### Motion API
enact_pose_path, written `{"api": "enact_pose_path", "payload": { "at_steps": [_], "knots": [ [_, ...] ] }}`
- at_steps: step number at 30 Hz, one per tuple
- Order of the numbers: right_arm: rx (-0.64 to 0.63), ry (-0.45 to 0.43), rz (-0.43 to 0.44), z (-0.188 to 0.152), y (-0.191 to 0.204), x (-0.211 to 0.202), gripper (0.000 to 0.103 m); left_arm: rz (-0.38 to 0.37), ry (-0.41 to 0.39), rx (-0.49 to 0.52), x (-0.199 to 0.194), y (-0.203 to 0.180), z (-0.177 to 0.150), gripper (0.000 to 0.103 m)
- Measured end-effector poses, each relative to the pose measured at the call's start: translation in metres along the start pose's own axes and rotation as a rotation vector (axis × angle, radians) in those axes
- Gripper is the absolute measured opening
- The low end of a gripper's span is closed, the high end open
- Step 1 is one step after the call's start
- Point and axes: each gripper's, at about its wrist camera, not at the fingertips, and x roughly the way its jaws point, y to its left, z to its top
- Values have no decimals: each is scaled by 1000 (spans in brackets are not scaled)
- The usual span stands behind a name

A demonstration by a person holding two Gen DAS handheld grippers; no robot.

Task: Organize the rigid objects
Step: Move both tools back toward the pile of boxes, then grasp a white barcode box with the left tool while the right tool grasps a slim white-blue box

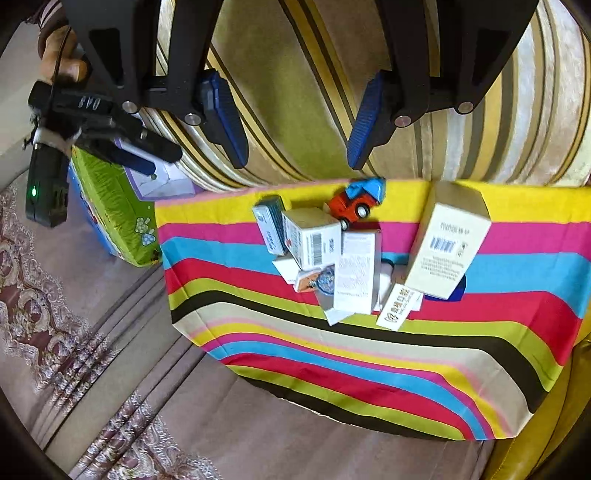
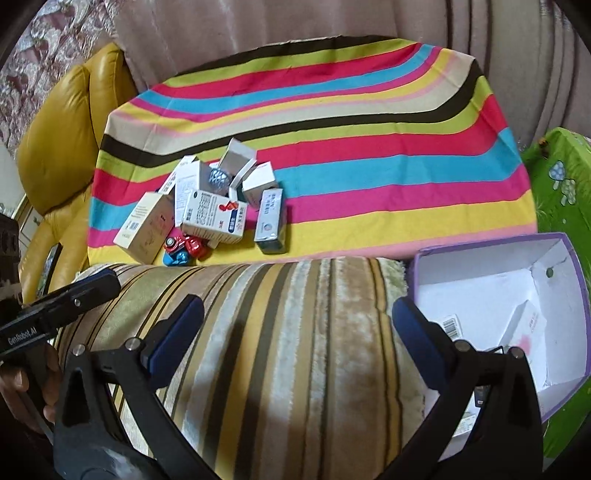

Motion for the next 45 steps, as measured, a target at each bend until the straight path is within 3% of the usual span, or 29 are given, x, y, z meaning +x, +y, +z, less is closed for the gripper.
{"api": "enact_pose_path", "payload": {
  "at_steps": [9,16,20,25,36,38,45],
  "knots": [
    [-48,56,-3,11,13,24,102,-12,58,-55,41,11,43,57],
    [-122,49,-66,30,24,46,102,-35,94,-117,71,20,62,57],
    [-157,79,-79,37,30,65,96,-36,113,-131,81,21,66,57],
    [-200,86,-74,46,39,80,96,-29,128,-135,91,21,70,57],
    [-182,129,-71,51,36,101,90,-1,148,-112,103,17,69,56],
    [-183,128,-75,52,36,102,90,-3,152,-103,103,16,68,42],
    [-177,138,-81,55,34,109,89,-13,137,-91,100,16,65,42]
  ]
}}
